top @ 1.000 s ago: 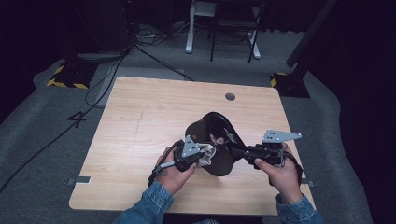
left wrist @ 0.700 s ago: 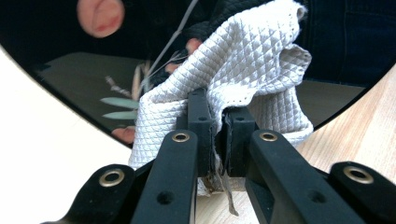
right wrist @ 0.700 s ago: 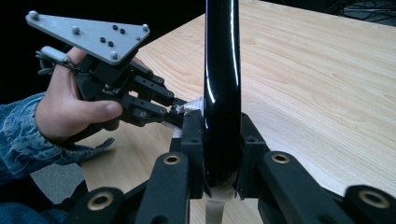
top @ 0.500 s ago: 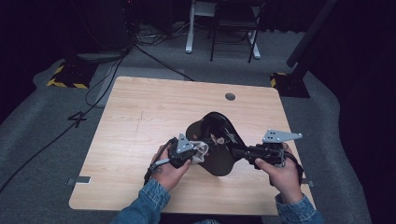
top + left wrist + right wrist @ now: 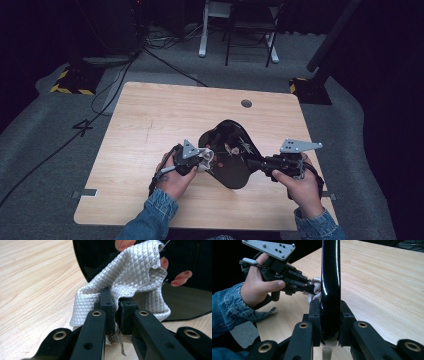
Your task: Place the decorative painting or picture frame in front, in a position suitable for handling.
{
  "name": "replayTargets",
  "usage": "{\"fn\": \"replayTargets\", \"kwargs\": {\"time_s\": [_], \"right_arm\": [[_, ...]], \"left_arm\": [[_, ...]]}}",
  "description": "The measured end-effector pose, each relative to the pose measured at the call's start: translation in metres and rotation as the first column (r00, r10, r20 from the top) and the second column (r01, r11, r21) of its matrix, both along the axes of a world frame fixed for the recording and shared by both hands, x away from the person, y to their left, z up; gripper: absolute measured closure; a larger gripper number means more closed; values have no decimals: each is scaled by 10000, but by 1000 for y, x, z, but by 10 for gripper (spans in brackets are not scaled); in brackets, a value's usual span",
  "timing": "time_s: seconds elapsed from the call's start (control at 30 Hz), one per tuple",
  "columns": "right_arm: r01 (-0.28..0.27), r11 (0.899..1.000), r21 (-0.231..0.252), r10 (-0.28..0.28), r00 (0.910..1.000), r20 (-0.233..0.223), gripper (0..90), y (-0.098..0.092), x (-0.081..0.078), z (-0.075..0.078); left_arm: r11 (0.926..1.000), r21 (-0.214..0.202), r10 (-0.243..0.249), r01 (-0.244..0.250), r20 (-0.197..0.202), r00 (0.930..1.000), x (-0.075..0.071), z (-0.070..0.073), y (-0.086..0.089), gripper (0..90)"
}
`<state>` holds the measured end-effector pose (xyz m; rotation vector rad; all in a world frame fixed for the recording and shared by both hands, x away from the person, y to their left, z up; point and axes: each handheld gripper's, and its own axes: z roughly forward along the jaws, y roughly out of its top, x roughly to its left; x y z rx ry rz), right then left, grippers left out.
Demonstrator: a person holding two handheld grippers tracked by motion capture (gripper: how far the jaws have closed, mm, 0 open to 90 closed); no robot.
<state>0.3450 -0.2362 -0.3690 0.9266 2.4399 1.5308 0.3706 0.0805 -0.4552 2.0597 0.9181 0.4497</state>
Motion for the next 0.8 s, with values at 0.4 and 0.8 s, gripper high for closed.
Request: {"fn": "replayTargets", "kwargs": {"time_s": [0.4,0.8], "right_arm": [[21,10000,-28,-21,10000,39,782,1,0,0],[80,10000,0,-80,10000,28,779,-1,1,0]], "left_arm": [[9998,119,128,-128,-4,9999,0,-3,-1,844],[9976,672,-101,147,-683,9976,0,-20,-9,844]]}}
